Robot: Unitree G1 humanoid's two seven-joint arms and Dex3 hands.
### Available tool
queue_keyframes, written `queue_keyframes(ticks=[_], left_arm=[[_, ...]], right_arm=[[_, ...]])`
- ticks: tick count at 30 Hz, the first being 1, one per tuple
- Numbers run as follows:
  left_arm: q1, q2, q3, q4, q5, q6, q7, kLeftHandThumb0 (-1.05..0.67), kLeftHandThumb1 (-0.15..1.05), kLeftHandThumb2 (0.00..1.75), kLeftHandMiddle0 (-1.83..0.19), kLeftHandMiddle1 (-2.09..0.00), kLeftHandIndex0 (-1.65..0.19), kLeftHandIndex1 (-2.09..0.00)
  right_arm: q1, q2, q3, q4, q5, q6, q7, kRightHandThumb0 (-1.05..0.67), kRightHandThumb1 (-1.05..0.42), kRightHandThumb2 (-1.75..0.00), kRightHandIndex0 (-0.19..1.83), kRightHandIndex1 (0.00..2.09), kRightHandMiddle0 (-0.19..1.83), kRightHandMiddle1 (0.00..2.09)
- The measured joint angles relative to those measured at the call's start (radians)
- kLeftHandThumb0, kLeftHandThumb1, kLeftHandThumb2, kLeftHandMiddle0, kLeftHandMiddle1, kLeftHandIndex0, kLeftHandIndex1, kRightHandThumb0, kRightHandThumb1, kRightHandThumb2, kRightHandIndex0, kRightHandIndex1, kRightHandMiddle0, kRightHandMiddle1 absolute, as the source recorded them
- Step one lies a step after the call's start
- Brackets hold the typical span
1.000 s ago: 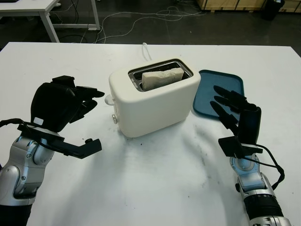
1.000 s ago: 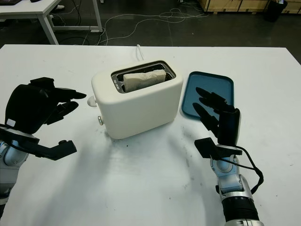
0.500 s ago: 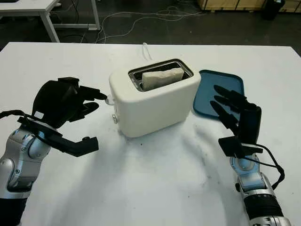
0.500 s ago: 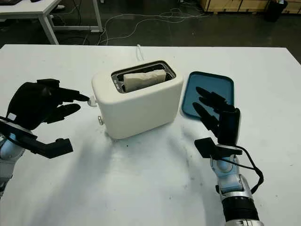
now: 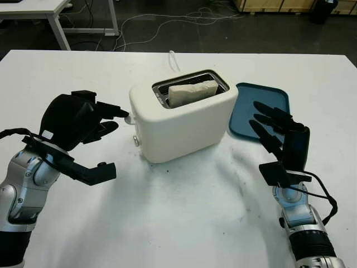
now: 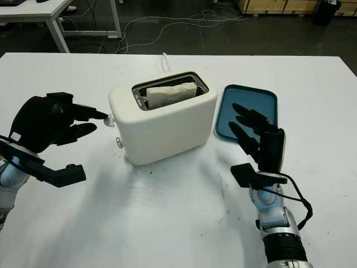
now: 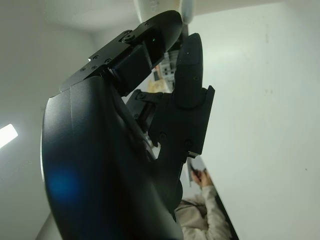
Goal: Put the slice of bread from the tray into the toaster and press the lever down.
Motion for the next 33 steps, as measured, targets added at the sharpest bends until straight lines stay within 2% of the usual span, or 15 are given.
queue_keyframes(ticks=[21, 33], left_arm=[[-0.001, 0.0, -0.008, 0.003, -0.013, -0.032, -0.001, -0.32, 0.92, 0.22, -0.68, -1.67, -0.99, -0.04], [0.014, 0.0, -0.018, 0.015, -0.022, -0.049, 0.005, -0.28, 0.92, 0.14, -0.69, -1.7, -1.02, -0.04]], right_arm=[[0.0, 0.0, 0.0, 0.0, 0.0, 0.0, 0.0, -0.31, -0.92, -0.02, 1.16, 0.01, 0.98, 0.0], [0.0, 0.0, 0.0, -0.001, 0.0, 0.0, -0.002, -0.31, -0.92, -0.03, 1.15, 0.0, 0.98, 0.0]])
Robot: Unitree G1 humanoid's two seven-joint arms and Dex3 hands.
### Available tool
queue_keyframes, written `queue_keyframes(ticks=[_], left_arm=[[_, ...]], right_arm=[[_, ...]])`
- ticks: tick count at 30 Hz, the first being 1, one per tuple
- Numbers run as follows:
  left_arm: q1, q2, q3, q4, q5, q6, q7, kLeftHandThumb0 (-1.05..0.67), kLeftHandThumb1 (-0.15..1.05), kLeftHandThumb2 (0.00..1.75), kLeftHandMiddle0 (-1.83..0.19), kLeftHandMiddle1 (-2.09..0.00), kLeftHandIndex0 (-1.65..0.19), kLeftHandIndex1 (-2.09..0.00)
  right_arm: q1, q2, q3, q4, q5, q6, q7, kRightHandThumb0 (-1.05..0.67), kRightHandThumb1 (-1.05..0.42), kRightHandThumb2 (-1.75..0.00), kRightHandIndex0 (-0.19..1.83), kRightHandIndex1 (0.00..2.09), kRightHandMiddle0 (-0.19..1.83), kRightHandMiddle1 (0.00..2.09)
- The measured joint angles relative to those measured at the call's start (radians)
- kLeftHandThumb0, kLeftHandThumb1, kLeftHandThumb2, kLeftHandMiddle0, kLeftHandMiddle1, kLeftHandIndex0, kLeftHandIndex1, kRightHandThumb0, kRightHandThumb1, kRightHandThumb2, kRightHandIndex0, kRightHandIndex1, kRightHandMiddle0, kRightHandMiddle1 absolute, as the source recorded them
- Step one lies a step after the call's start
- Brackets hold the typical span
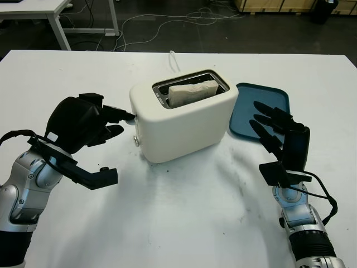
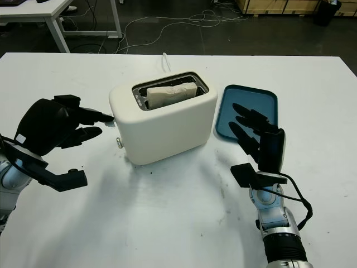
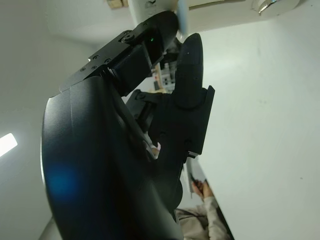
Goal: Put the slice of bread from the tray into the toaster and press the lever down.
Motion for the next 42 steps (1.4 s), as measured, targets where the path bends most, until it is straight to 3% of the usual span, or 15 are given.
queue_keyframes(ticks=[17, 24, 27, 28, 29, 30, 32, 33, 34, 35, 39, 42], left_arm=[[0.002, 0.011, -0.041, 0.082, 0.0, -0.015, 0.01, -0.27, 0.92, 0.17, -0.7, -1.62, -1.03, -0.03], [0.029, -0.006, -0.113, 0.238, -0.03, -0.021, 0.04, -0.27, 0.92, 0.13, -0.81, -1.13, -1.15, -0.08], [0.022, -0.025, -0.175, 0.323, -0.026, -0.025, 0.064, -0.31, 0.92, 0.23, -0.75, -1.44, -1.23, -0.19], [0.024, -0.031, -0.207, 0.358, -0.015, -0.025, 0.064, -0.32, 0.91, 0.25, -0.67, -1.58, -1.07, -0.57], [0.026, -0.037, -0.238, 0.387, 0.004, -0.022, 0.064, -0.33, 0.92, 0.26, -0.65, -1.52, -0.92, -0.73], [0.014, -0.047, -0.254, 0.398, 0.01, 0.01, 0.062, -0.34, 0.92, 0.27, -0.59, -1.36, -0.79, -0.73], [0.001, -0.05, -0.267, 0.403, 0.009, 0.048, 0.061, -0.35, 0.92, 0.28, -0.7, -1.03, -0.8, -0.56], [-0.004, -0.042, -0.27, 0.402, 0.008, 0.049, 0.061, -0.34, 0.92, 0.26, -0.73, -1.0, -0.83, -0.53], [-0.008, -0.037, -0.271, 0.402, 0.002, 0.049, 0.061, -0.33, 0.92, 0.25, -0.72, -1.07, -0.86, -0.54], [-0.014, -0.031, -0.275, 0.402, 0.0, 0.05, 0.061, -0.33, 0.92, 0.24, -0.7, -1.28, -0.88, -0.69], [-0.028, -0.019, -0.292, 0.389, -0.001, 0.07, 0.045, -0.33, 0.92, 0.29, -0.72, -1.39, -0.84, -0.87], [-0.028, -0.012, -0.293, 0.374, -0.001, 0.092, 0.039, -0.3, 0.92, 0.29, -0.77, -1.2, -0.84, -0.75]], right_arm=[[0.001, 0.0, 0.0, -0.01, 0.0, 0.0, 0.0, -0.32, -0.92, -0.02, 1.16, 0.0, 0.98, 0.0], [0.03, 0.003, -0.003, -0.035, 0.008, 0.0, 0.006, -0.34, -0.92, -0.03, 1.15, 0.0, 0.97, 0.0], [0.032, 0.006, -0.003, -0.035, 0.008, 0.0, 0.006, -0.34, -0.92, -0.03, 1.17, 0.01, 0.98, 0.0], [0.032, 0.006, -0.003, -0.034, 0.008, 0.0, 0.006, -0.36, -0.92, -0.04, 1.16, 0.01, 0.97, 0.0], [0.032, 0.006, -0.003, -0.033, 0.01, -0.001, 0.006, -0.38, -0.92, -0.04, 1.16, 0.01, 0.97, 0.0], [0.032, 0.006, -0.005, -0.032, 0.013, -0.002, 0.008, -0.39, -0.92, -0.05, 1.15, 0.01, 0.96, 0.0], [0.034, 0.005, -0.008, -0.03, 0.02, -0.002, 0.01, -0.41, -0.92, -0.07, 1.14, 0.0, 0.97, 0.0], [0.033, 0.004, -0.011, -0.03, 0.02, -0.002, 0.01, -0.42, -0.92, -0.07, 1.14, 0.0, 0.97, 0.0], [0.034, 0.003, -0.014, -0.028, 0.02, -0.002, 0.012, -0.43, -0.92, -0.07, 1.14, 0.0, 0.97, 0.0], [0.033, 0.003, -0.015, -0.026, 0.02, -0.002, 0.012, -0.43, -0.92, -0.07, 1.15, 0.0, 0.97, 0.0], [0.032, 0.003, -0.015, -0.021, 0.025, -0.002, 0.021, -0.43, -0.92, -0.07, 1.16, 0.01, 0.97, 0.0], [0.032, 0.002, -0.019, -0.016, 0.025, -0.002, 0.021, -0.43, -0.92, -0.07, 1.17, 0.01, 0.97, 0.0]])
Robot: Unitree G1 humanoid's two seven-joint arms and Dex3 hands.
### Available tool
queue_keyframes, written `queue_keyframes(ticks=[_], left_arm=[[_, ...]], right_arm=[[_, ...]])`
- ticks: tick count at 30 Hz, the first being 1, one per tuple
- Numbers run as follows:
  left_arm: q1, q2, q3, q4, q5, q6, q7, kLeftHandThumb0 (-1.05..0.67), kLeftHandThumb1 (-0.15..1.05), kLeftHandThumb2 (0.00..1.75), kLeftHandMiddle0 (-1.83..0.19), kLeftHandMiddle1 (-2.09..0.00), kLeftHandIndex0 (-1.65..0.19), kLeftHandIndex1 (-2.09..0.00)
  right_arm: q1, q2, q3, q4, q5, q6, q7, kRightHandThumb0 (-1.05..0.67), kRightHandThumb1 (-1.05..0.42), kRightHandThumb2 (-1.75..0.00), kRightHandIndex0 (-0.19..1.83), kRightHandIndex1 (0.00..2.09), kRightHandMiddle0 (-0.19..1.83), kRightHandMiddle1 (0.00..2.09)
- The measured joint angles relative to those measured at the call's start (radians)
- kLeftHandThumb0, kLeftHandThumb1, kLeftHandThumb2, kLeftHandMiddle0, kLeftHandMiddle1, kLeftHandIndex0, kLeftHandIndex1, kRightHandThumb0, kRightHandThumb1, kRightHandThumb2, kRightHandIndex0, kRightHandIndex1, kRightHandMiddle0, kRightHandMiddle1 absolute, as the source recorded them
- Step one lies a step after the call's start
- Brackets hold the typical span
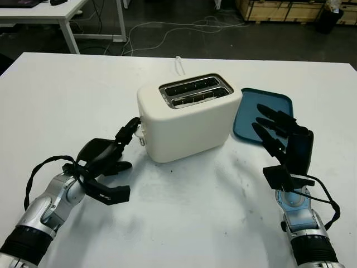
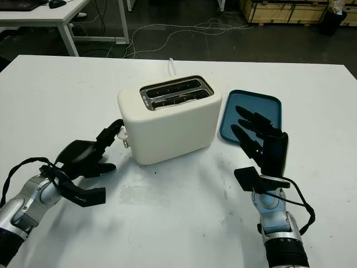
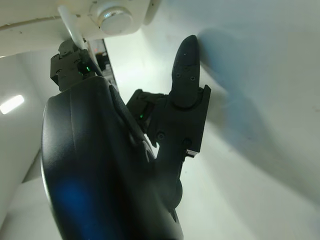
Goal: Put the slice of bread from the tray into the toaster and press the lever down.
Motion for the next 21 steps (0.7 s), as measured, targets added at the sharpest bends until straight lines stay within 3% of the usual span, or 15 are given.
queue_keyframes(ticks=[7, 13, 16, 19, 21], left_arm=[[0.006, 0.016, -0.001, -0.033, -0.017, 0.011, -0.009, -0.29, 0.9, 0.29, -0.8, -1.2, -0.89, -0.67], [0.05, 0.011, 0.026, -0.092, -0.05, 0.018, 0.002, -0.27, 0.89, 0.26, -0.79, -1.37, -0.91, -0.7], [0.077, -0.015, 0.069, -0.125, -0.071, 0.012, 0.051, -0.27, 0.91, 0.17, -0.77, -1.45, -0.86, -0.75], [0.076, -0.038, 0.13, -0.155, -0.071, -0.022, 0.151, -0.31, 0.92, 0.21, -0.71, -1.47, -0.79, -0.74], [0.068, -0.061, 0.17, -0.183, -0.075, -0.04, 0.201, -0.35, 0.92, 0.28, -0.6, -1.33, -0.72, -0.57]], right_arm=[[-0.008, 0.0, 0.0, 0.013, 0.0, -0.007, 0.0, -0.43, -0.92, -0.07, 1.16, 0.01, 0.97, 0.0], [-0.008, 0.0, -0.001, 0.012, 0.0, -0.012, 0.0, -0.43, -0.92, -0.07, 1.16, 0.01, 0.97, 0.0], [-0.01, 0.0, -0.001, 0.013, 0.0, -0.012, -0.001, -0.42, -0.92, -0.07, 1.16, 0.01, 0.97, 0.0], [-0.012, 0.0, -0.001, 0.013, 0.0, -0.012, -0.001, -0.42, -0.92, -0.06, 1.16, 0.01, 0.97, 0.0], [-0.015, 0.003, -0.001, 0.013, 0.0, -0.012, -0.001, -0.43, -0.92, -0.06, 1.17, 0.01, 0.97, 0.0]])
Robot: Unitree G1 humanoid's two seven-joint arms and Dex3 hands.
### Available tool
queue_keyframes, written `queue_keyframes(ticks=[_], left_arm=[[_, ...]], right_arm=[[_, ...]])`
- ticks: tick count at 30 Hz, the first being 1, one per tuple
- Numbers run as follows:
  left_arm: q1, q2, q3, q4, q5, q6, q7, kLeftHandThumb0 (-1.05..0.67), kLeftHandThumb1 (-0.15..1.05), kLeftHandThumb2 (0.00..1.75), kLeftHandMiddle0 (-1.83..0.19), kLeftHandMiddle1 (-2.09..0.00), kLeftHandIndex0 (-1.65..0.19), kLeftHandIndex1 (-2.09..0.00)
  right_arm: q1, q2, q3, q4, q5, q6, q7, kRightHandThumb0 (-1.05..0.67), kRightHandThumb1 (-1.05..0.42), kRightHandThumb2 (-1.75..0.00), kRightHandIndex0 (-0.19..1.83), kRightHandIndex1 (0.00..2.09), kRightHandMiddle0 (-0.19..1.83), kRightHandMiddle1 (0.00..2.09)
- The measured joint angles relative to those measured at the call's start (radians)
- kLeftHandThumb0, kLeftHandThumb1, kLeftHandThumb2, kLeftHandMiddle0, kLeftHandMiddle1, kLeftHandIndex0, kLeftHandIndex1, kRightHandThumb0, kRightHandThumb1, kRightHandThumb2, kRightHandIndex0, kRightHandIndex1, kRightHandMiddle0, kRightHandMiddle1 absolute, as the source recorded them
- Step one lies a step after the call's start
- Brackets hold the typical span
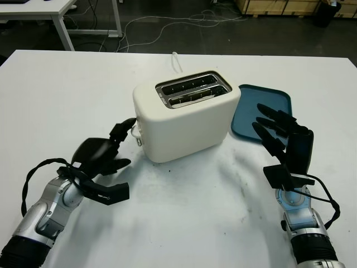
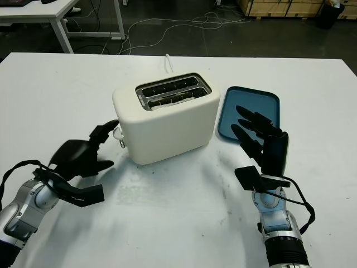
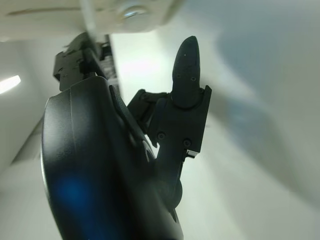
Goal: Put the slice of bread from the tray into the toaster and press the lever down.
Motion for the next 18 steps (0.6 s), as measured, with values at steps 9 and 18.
queue_keyframes(ticks=[9, 18], left_arm=[[-0.036, -0.074, 0.215, -0.099, -0.076, 0.108, 0.078, -0.55, 0.92, 0.28, -0.55, -0.64, -0.7, -0.13], [0.057, -0.086, 0.303, -0.173, -0.223, 0.135, -0.02, -0.65, 0.92, 0.21, -0.66, -0.46, -0.75, -0.06]], right_arm=[[-0.003, 0.001, -0.004, -0.038, 0.133, 0.092, 0.164, -0.53, -0.92, -0.12, 1.06, 0.0, 0.88, 0.0], [-0.001, -0.107, -0.075, -0.162, 0.299, 0.317, 0.439, -0.67, -0.92, -0.19, 0.9, 0.0, 0.79, 0.0]])
